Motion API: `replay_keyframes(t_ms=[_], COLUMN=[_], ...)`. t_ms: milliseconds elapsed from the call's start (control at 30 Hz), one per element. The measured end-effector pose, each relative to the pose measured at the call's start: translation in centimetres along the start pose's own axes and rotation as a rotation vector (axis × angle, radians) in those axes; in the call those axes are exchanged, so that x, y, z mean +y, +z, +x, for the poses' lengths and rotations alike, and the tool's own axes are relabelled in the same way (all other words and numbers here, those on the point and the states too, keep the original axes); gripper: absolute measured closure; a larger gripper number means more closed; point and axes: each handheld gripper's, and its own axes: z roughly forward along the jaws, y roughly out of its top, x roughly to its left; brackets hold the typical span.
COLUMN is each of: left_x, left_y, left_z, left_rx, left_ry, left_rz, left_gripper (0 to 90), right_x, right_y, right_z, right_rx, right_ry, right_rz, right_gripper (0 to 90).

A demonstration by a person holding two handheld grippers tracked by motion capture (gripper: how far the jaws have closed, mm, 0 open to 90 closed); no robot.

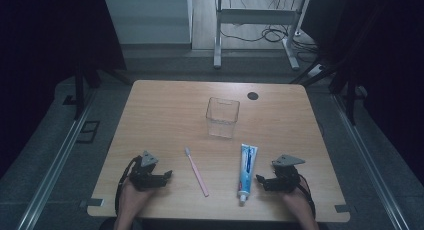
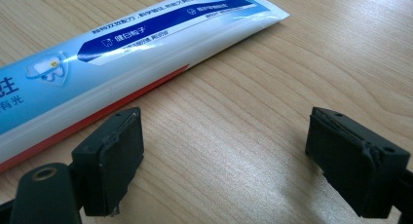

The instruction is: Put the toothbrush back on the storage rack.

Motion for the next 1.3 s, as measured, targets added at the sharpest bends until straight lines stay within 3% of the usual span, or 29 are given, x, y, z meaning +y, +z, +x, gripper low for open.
replay_keyframes(t_ms=[200,433,700,967,1167,1300], left_x=[0.2,0.8,1.5,2.2,2.8,3.2], left_y=[-0.3,-0.7,-0.9,-0.9,-1.3,-1.1], left_z=[-0.2,-0.7,-1.6,-2.6,-3.3,-4.0], left_rx=[-0.008,-0.039,-0.114,-0.178,-0.224,-0.250], left_ry=[0.024,0.006,-0.010,0.034,0.053,0.073], left_rz=[0.009,0.000,0.004,0.015,-0.009,-0.008], left_gripper=[36.3,52.2,66.4,77.7,88.8,89.2], right_x=[0.0,0.0,0.0,0.0,0.0,0.0], right_y=[0.0,0.0,0.0,0.0,0.0,0.0], right_z=[0.0,0.0,0.0,0.0,0.0,0.0], right_rx=[0.000,0.000,0.000,0.000,0.000,0.000], right_ry=[0.000,-0.001,0.000,-0.001,0.001,0.000], right_rz=[0.000,-0.001,0.000,0.000,0.001,0.000], right_gripper=[13.6,13.6,13.6,13.6,13.6,13.6])
